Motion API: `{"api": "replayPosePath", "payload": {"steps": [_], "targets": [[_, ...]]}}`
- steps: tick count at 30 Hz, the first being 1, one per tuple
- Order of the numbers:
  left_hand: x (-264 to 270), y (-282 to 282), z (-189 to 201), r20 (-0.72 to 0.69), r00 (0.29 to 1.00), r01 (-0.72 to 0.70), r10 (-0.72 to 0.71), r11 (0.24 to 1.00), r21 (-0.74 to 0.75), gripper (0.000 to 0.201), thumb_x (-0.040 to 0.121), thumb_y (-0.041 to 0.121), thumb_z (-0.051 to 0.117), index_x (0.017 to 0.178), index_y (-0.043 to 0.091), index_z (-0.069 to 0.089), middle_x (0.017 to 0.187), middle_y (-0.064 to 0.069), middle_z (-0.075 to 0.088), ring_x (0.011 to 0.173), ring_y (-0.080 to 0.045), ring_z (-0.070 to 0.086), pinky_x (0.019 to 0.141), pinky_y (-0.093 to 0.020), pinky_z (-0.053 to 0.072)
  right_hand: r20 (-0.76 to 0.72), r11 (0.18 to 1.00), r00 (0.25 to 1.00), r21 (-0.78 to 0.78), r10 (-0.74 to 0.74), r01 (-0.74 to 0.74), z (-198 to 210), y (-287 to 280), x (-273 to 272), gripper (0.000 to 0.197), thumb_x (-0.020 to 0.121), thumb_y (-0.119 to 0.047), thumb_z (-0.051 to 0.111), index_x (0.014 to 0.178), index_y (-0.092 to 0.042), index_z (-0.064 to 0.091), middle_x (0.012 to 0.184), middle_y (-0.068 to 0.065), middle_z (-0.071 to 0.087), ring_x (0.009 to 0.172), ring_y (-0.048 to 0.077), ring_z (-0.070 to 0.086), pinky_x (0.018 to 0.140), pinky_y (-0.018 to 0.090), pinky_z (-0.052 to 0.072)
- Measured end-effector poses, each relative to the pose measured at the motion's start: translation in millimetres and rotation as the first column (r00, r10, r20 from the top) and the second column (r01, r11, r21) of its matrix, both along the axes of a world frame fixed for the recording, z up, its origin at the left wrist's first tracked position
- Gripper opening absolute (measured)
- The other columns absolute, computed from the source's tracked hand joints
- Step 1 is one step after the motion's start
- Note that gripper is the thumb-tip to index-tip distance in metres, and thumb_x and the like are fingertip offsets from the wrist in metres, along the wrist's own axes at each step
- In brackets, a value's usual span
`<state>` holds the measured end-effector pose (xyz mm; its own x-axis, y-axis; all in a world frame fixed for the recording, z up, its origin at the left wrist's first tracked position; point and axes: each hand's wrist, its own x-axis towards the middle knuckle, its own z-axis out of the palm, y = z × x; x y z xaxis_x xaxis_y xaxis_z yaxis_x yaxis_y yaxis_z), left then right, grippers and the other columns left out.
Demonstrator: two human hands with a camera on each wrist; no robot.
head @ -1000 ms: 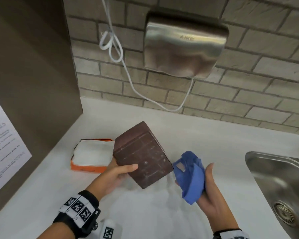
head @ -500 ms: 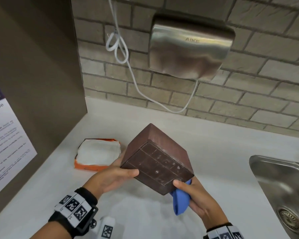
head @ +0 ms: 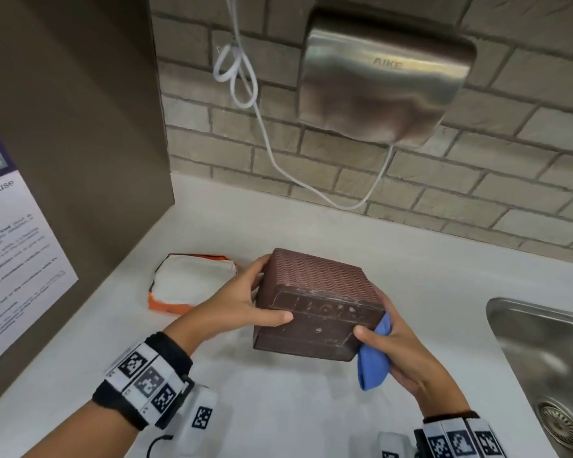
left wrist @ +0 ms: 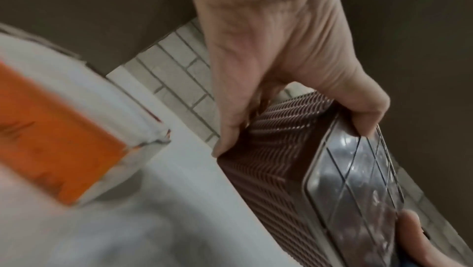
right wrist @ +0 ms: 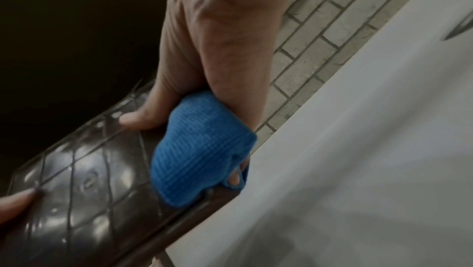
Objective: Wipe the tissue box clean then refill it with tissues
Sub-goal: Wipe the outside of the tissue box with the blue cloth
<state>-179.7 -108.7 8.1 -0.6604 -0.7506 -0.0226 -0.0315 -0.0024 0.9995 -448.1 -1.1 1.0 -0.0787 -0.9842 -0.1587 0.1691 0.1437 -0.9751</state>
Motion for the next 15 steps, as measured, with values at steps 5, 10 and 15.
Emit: {"api": "replayPosePath", "payload": {"steps": [5, 10, 15], "targets": [[-3, 1, -39, 0.025, 0.996, -0.092, 0.091, 0.996, 0.019, 0.097, 0.057, 0.021, 0.092, 0.137, 0.035, 0.038, 0.136, 0.007, 0.054, 0.128, -0.003, 0.050, 0.103, -0.025, 0.047, -0.229, 0.947, 0.919, -0.071, -0.321, 0.313, 13, 3, -8, 0.065, 0.079, -0.023, 0.070, 0.129, -0.033, 0.030, 0.133, 0.005, 0.049, 0.101, 0.016, 0.061, 0.076, 0.027, 0.058], [-10, 3, -64, 0.088, 0.991, -0.097, 0.100, 0.994, -0.042, 0.099, 0.058, 0.007, 0.092, 0.137, 0.030, 0.038, 0.132, 0.010, 0.054, 0.125, 0.003, 0.050, 0.097, -0.013, 0.044, -0.588, 0.924, 0.726, -0.336, -0.357, 0.182, 45, -9, 31, 0.038, 0.088, -0.026, 0.063, 0.121, -0.023, 0.043, 0.120, -0.008, 0.056, 0.101, -0.004, 0.057, 0.077, 0.007, 0.043], [-15, 4, -79, 0.105, 0.981, -0.156, 0.163, 0.985, -0.076, 0.076, 0.060, -0.007, 0.086, 0.112, 0.039, 0.056, 0.107, 0.012, 0.068, 0.101, 0.007, 0.063, 0.082, -0.017, 0.051, -0.895, 0.952, 0.439, -0.200, -0.082, -0.230, 6, -35, 115, 0.046, 0.089, -0.034, 0.055, 0.132, -0.020, 0.045, 0.141, -0.001, 0.046, 0.130, 0.014, 0.040, 0.112, 0.028, 0.030]]}}
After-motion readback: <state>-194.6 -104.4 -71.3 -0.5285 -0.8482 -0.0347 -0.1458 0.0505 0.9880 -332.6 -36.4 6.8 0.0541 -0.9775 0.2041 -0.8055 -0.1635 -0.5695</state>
